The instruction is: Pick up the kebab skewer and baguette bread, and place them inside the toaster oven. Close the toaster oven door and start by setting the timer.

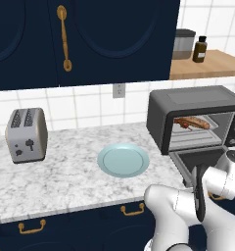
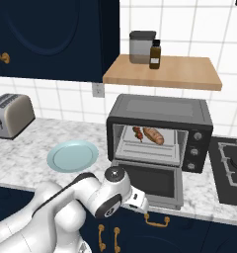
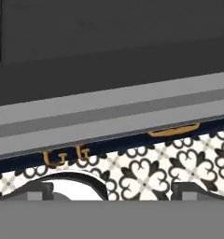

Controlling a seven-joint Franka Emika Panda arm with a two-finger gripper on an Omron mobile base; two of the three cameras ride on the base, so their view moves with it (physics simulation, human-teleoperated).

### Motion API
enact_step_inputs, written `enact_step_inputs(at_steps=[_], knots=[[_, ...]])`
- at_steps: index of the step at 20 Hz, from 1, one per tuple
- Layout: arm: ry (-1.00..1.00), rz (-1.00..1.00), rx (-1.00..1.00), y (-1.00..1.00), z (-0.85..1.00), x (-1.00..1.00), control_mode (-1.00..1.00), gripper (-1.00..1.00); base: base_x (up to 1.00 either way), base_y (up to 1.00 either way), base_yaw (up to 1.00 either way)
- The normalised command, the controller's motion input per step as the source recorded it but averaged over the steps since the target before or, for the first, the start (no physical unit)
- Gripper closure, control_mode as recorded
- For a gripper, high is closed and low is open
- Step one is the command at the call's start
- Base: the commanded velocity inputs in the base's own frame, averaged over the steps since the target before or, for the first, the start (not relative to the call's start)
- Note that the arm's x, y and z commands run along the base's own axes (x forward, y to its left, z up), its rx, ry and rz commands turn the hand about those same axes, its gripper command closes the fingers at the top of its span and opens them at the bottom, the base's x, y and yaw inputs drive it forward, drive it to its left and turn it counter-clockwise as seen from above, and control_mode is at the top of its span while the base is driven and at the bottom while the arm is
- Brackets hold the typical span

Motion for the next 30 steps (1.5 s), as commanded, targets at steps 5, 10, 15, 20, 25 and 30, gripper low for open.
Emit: enact_step_inputs(at_steps=[5, 10, 15, 20, 25, 30], knots=[[0.00, 0.11, 0.00, -0.03, -0.37, 0.38, -1.00, -1.00, 0.00, 0.00, 0.00], [0.00, 0.07, 0.00, 0.00, -0.25, 0.40, -1.00, -1.00, 0.00, 0.00, 0.00], [0.02, 0.01, 0.00, -0.04, -0.31, -0.02, -1.00, -1.00, 0.00, 0.00, 0.00], [-0.01, 0.00, 0.00, -0.06, -0.06, -0.11, -1.00, -1.00, 0.00, 0.00, 0.00], [-0.05, 0.00, 0.00, 0.00, -0.02, 0.50, -1.00, -1.00, 0.00, 0.00, 0.00], [-0.03, 0.00, 0.00, 0.00, 0.00, 0.61, -1.00, -1.00, 0.00, 0.00, 0.00]])
